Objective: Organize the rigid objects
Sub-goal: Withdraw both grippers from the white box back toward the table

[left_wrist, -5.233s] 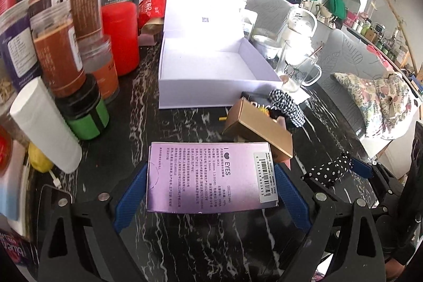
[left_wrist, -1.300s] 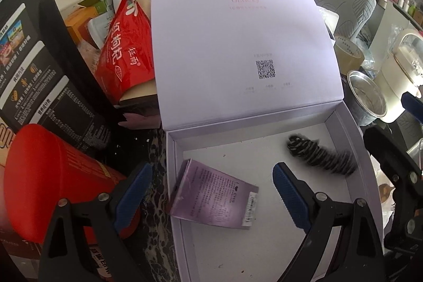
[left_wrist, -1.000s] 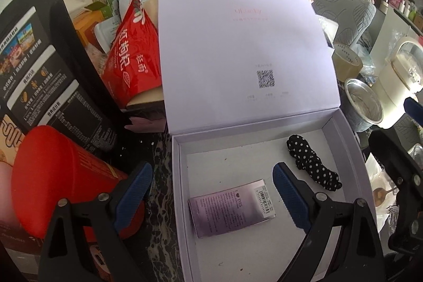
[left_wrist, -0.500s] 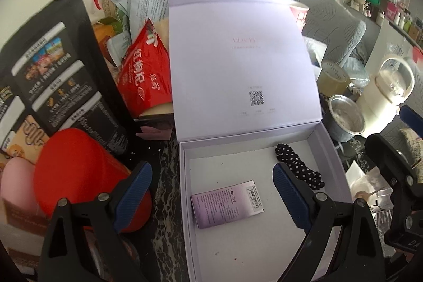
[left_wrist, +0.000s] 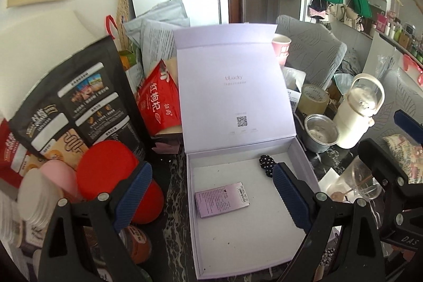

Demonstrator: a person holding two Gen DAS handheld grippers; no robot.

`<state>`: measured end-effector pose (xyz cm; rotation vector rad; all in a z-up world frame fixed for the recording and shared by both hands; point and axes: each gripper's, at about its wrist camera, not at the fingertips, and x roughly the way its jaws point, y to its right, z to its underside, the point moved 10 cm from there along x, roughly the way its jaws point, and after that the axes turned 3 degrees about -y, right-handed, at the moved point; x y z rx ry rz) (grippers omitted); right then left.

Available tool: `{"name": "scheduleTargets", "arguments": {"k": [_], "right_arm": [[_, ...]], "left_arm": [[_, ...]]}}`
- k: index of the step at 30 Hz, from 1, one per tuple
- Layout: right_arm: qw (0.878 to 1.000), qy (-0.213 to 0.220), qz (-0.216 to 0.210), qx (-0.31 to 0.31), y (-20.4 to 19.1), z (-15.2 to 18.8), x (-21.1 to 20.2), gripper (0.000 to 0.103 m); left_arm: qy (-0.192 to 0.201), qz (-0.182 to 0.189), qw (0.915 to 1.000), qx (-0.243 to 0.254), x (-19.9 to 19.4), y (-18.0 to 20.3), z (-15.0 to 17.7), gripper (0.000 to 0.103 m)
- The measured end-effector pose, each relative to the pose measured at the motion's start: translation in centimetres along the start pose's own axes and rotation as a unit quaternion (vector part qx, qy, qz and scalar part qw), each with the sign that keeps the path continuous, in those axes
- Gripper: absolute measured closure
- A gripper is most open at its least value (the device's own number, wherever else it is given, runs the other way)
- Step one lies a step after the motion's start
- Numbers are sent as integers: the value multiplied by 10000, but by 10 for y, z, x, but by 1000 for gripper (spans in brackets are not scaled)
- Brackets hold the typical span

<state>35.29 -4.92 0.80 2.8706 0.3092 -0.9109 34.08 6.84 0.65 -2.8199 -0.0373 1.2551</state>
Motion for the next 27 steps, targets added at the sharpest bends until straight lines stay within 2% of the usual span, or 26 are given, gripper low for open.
{"name": "scheduleTargets", "arguments": {"k": [18,27], "right_arm": [[9993,349,126,37,9,17,-85,1],[9991,355,229,83,14,41,-116,1]], "left_arm": [[467,197,9986,156,-78,22,30,9],[447,459,9978,194,-94,35,61,9]]}}
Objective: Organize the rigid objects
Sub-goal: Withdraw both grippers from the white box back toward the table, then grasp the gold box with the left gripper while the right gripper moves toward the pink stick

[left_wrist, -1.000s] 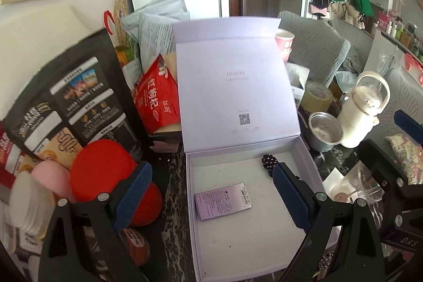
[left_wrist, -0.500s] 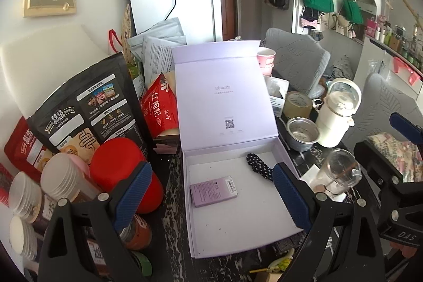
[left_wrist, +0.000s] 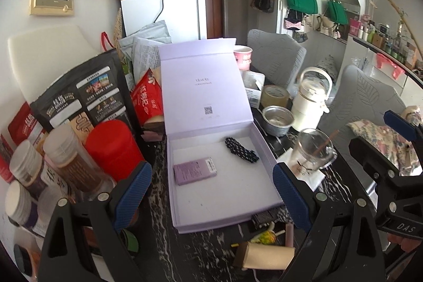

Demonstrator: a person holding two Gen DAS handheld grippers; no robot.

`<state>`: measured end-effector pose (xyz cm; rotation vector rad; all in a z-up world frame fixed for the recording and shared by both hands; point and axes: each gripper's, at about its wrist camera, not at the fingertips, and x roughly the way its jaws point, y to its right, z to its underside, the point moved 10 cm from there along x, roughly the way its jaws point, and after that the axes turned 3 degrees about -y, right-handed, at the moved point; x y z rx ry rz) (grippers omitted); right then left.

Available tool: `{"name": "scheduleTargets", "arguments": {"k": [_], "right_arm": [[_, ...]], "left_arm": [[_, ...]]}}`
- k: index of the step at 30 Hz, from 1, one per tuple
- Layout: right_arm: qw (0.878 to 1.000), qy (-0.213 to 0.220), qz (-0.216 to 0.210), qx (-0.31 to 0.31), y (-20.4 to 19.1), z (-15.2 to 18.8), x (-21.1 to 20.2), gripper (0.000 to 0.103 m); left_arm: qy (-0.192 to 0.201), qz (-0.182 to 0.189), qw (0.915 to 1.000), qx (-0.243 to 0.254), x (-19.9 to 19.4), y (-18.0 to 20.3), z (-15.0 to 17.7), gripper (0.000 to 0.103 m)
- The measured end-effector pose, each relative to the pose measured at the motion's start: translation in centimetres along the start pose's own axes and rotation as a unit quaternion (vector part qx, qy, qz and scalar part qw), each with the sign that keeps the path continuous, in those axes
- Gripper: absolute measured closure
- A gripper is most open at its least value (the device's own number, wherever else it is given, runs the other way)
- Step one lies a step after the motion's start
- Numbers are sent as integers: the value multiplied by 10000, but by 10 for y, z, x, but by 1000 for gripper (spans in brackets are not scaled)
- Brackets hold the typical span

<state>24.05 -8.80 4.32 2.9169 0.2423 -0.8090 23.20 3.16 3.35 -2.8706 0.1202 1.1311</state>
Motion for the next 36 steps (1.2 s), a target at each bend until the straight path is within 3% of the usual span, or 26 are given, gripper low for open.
{"name": "scheduleTargets", "arguments": {"k": [26,31,36], "right_arm": [[9992,-354,-93,172,4,76,-33,0],[9984,-492,-139,241,6,95,-33,0],[9976,-595,-189,286,8,111,-32,0]], "left_arm": [[-160,381,9991,63,-15,24,73,9],[-362,614,9974,-57,-6,30,90,9],[-535,613,9967,-5,5,34,104,9]]}}
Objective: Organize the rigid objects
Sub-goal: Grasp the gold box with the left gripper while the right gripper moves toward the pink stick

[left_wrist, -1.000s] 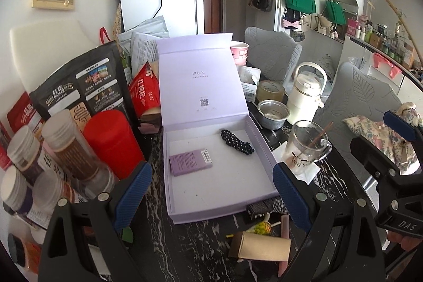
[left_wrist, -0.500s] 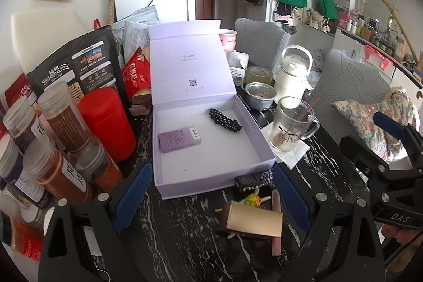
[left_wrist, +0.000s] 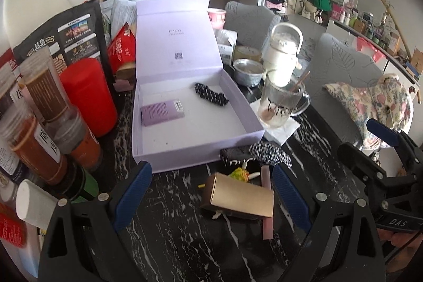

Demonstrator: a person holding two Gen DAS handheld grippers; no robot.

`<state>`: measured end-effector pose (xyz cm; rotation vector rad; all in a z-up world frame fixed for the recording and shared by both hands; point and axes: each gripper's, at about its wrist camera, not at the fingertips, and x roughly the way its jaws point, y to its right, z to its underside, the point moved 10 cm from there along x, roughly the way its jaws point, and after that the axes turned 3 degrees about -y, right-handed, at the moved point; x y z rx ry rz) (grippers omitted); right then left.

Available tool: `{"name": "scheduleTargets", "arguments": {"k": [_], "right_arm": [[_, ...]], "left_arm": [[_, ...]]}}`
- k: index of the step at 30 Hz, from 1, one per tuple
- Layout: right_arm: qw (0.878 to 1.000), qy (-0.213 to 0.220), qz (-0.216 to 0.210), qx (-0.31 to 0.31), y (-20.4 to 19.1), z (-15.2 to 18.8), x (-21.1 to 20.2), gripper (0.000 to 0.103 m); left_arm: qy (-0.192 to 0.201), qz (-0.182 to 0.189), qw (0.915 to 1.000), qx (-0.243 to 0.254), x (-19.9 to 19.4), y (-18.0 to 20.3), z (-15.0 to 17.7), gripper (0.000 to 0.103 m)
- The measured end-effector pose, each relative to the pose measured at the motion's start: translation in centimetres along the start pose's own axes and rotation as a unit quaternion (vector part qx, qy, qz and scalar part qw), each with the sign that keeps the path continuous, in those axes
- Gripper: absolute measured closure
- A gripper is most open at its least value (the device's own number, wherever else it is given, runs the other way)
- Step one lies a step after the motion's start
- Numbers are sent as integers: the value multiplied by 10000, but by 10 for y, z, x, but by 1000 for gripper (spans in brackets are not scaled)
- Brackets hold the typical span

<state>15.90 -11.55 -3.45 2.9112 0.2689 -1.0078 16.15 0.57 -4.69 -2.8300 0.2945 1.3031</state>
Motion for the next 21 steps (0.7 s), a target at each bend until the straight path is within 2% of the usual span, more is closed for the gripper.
{"name": "scheduleTargets", "arguments": {"k": [6,17,21], "right_arm": [[9999,-118,-70,62,5,20,8,0],[9977,-615,-148,225,13,62,38,0],[9968,-742,-199,237,13,72,47,0]], "left_arm": [[-121,88,9999,-51,13,2,11,9],[-434,302,9986,-33,42,7,28,9],[-662,365,9971,-23,59,5,36,9]]}}
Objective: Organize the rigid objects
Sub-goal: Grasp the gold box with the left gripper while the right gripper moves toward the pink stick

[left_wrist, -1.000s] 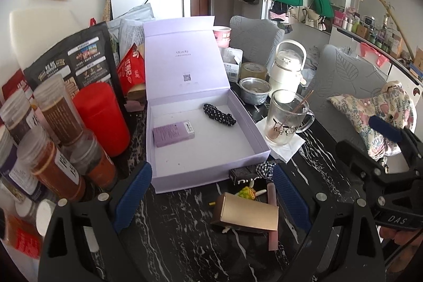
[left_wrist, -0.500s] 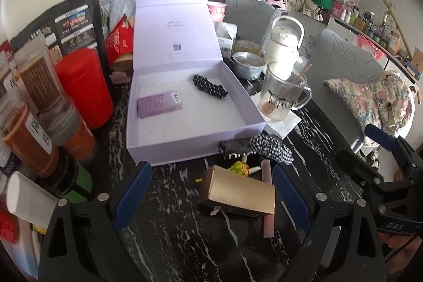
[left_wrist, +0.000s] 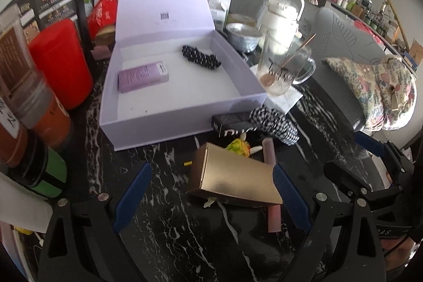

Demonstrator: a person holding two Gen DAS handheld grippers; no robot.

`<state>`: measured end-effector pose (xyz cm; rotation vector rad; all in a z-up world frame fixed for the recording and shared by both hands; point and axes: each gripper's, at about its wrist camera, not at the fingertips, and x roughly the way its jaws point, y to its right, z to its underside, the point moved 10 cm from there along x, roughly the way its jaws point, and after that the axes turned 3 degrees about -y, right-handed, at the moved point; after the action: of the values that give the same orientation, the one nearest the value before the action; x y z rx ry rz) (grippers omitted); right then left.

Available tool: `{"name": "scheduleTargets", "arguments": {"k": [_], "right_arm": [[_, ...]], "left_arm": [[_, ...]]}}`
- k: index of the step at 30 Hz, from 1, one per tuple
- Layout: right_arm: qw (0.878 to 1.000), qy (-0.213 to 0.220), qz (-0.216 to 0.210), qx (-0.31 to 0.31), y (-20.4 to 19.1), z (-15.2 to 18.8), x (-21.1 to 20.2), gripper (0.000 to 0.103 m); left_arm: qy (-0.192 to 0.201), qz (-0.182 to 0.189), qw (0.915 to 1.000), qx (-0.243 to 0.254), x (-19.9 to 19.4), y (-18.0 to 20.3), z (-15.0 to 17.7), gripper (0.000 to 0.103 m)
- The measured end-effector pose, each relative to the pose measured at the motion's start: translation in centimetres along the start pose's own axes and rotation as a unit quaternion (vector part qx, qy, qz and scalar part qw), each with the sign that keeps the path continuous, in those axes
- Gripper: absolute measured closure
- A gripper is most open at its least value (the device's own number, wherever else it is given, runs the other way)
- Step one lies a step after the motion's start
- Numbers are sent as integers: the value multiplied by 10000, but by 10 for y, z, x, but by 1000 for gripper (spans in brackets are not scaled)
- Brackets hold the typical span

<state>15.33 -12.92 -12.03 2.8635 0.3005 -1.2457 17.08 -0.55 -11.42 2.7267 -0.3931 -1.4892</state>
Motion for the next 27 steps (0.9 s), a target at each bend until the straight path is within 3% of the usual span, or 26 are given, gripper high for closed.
{"name": "scheduleTargets", "arguments": {"k": [9,18,23,26,27], "right_arm": [[9997,-196,3,-112,-2,11,18,0],[9986,-484,-234,1,-3,19,33,0],[9983,-561,-152,38,3,21,38,0],[9983,-566,-117,46,5,21,39,0],[9984,-564,-100,36,6,21,39,0]], "left_arm": [[-435,161,9989,-80,34,-8,13,9],[-897,1229,9869,-543,59,3,18,9],[-869,1301,9866,-471,64,10,15,9],[-718,1382,9870,-400,59,16,10,28],[-691,1338,9878,-393,57,17,9,30]]}}
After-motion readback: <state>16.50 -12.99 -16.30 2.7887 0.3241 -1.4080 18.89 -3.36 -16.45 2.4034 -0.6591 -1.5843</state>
